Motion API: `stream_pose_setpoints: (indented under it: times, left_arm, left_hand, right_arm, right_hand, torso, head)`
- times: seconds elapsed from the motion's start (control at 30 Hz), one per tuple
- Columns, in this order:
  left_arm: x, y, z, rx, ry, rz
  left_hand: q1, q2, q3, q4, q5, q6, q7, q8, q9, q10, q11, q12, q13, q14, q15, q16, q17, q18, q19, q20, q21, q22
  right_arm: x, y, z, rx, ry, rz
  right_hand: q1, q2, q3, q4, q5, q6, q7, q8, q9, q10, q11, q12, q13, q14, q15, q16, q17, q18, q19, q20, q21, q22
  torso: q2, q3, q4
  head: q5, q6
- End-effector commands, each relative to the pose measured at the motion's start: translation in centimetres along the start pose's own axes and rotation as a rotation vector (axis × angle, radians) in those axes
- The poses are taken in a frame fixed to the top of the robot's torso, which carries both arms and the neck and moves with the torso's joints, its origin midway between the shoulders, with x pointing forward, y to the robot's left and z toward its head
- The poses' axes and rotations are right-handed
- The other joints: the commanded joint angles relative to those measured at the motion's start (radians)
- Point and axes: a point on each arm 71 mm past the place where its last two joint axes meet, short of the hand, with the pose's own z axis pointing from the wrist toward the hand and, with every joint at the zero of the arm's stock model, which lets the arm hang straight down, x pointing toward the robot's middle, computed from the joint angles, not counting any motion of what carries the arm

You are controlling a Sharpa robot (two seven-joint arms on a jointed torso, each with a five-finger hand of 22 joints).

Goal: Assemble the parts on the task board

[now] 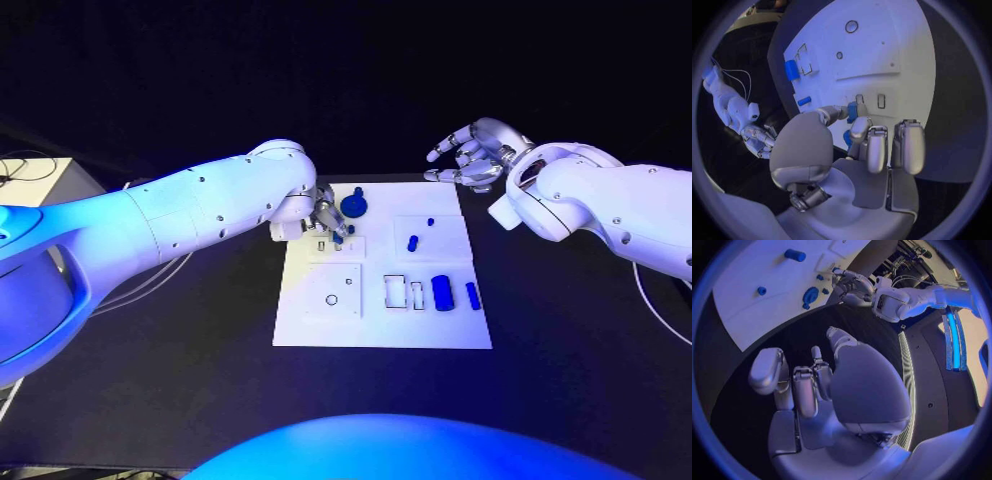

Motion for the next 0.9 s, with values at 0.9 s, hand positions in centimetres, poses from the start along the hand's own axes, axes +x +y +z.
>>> stream_pose_setpoints:
  times: [0.9]
  left_arm:
    - [1.03, -0.07, 0.4, 0.004, -0.026, 0.028]
  left_hand:
    - [-0.01, 0.002, 0.228, -0.221, 0.008, 0.015, -0.012, 0.004, 0.007, 0.006, 0.001, 0.005, -0.001, 0.106, -0.007, 0.003, 0.263, -0.005, 0.011, -0.001, 0.007, 0.072]
  right_arm:
    - [0.14, 0.0, -0.05, -0.007, 0.015, -0.008]
  right_hand:
    - [-0.006, -0.003, 0.006, 0.001, 0.003, -0.008, -0.001, 0.003, 0.001, -0.007, -0.002, -0.004, 0.077, 0.079, 0.002, -0.005, 0.163, 0.008, -0.008, 0.002, -0.004, -0.001]
  torso:
    - [0.001, 0.0003, -0.0002]
  head:
    - [0.006, -0.009]
